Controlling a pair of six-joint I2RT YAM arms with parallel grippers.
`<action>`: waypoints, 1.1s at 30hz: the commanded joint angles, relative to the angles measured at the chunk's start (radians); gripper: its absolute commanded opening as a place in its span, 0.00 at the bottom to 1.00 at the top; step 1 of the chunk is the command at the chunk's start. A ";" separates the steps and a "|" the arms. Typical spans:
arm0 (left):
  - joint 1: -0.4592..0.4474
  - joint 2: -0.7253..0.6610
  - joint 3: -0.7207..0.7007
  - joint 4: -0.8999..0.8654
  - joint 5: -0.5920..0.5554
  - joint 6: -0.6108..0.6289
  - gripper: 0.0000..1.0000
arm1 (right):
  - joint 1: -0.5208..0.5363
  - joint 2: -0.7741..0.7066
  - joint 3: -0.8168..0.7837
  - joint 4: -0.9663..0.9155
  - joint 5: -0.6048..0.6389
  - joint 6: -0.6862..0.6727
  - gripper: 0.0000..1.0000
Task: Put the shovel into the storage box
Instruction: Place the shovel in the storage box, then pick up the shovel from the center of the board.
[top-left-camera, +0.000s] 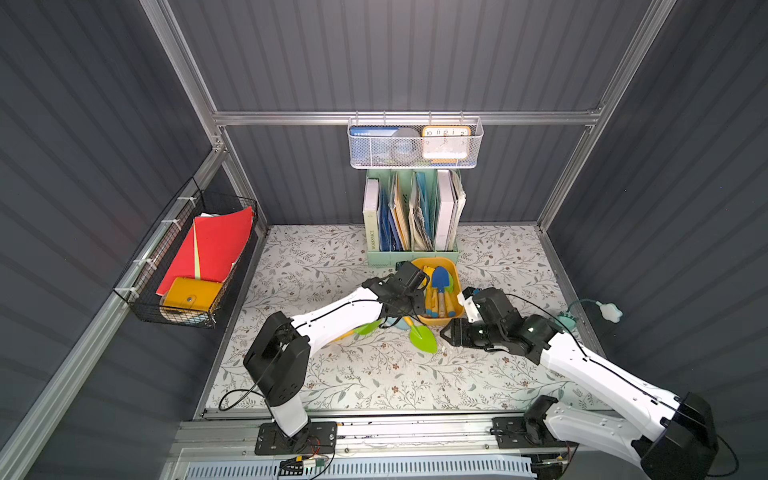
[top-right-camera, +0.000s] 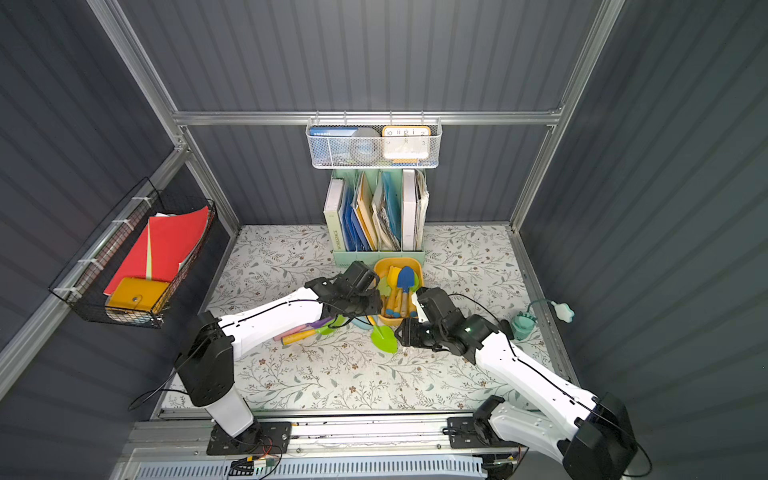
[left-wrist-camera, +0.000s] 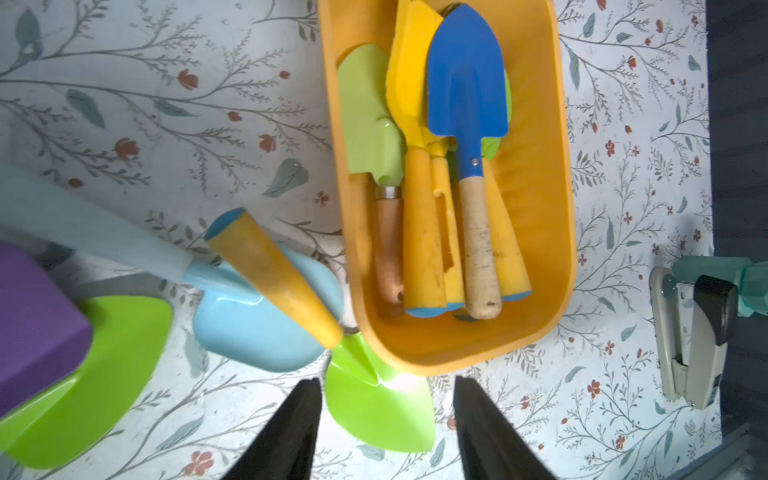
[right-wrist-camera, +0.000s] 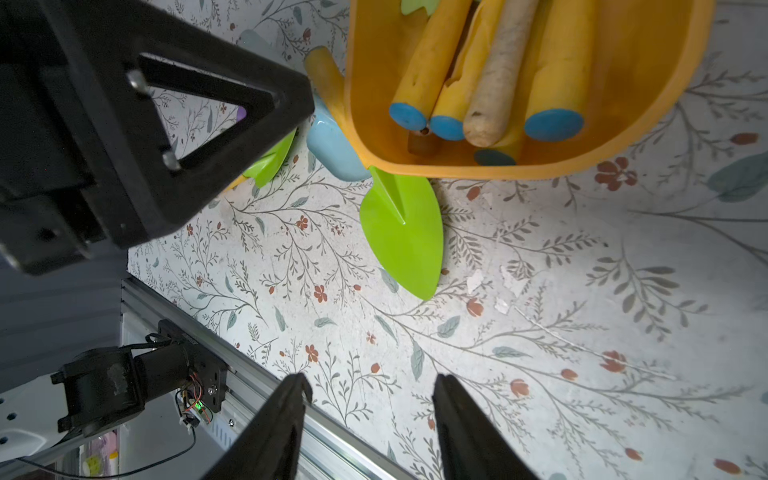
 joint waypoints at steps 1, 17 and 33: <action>0.012 -0.056 -0.052 -0.033 -0.026 -0.008 0.57 | 0.022 0.011 0.011 0.024 -0.007 -0.008 0.55; 0.136 -0.267 -0.257 -0.142 -0.081 -0.012 0.66 | 0.086 0.095 0.031 0.066 -0.002 -0.011 0.55; 0.235 -0.285 -0.312 -0.177 -0.103 0.041 0.71 | 0.126 0.120 0.035 0.065 0.038 -0.030 0.56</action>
